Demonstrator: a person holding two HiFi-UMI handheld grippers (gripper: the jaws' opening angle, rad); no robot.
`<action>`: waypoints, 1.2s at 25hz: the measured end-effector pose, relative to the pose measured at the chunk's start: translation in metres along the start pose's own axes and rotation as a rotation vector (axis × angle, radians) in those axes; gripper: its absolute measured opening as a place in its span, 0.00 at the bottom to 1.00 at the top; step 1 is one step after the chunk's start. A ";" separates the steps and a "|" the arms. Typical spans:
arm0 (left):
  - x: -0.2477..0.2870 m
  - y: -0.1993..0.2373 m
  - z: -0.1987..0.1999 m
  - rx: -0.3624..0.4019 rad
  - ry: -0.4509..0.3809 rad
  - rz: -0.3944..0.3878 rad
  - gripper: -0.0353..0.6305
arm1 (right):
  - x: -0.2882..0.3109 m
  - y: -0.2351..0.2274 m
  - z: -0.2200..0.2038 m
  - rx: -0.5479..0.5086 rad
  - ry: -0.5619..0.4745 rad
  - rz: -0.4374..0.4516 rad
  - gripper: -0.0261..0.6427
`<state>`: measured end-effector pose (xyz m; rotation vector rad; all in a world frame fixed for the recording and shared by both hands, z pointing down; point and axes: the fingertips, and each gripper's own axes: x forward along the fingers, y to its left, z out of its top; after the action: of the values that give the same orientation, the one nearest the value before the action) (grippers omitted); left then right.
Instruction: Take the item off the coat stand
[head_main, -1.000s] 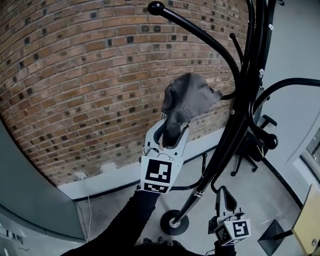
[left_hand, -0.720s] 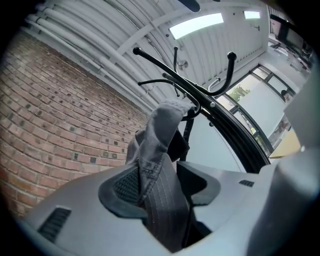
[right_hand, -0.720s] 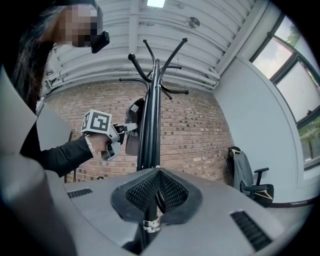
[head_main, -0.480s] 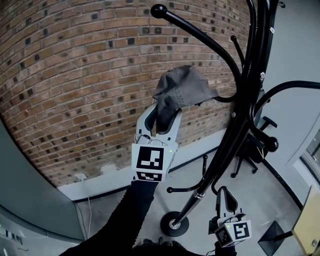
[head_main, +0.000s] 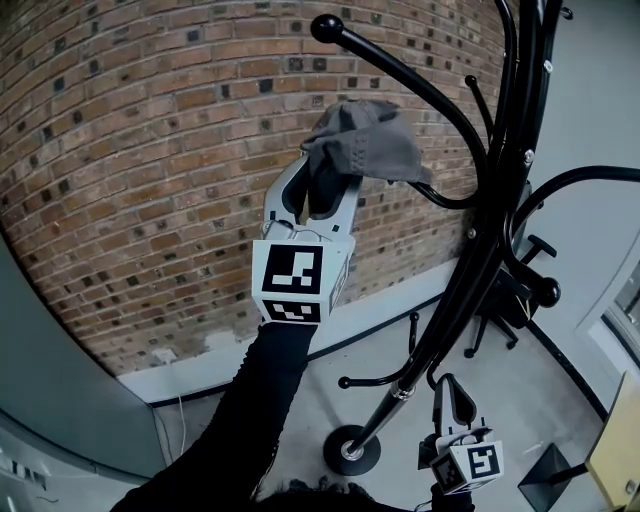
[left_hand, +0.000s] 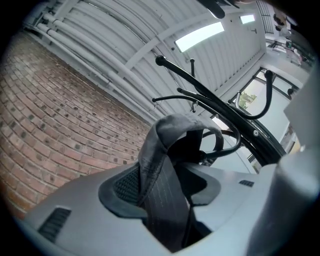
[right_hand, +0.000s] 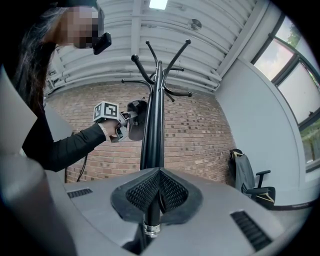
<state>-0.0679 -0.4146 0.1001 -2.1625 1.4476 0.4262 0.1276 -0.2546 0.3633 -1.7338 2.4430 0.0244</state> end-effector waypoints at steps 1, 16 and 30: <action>0.003 0.002 0.004 0.000 -0.007 0.002 0.38 | 0.000 0.000 0.000 0.000 0.000 0.001 0.05; -0.005 0.048 0.001 0.038 0.026 0.091 0.38 | 0.002 -0.006 0.008 -0.002 -0.025 -0.024 0.05; -0.083 0.074 -0.059 0.040 0.190 0.210 0.38 | 0.009 0.012 0.008 -0.010 -0.028 0.055 0.06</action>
<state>-0.1697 -0.4072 0.1745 -2.0734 1.7817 0.2662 0.1146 -0.2586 0.3531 -1.6587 2.4740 0.0657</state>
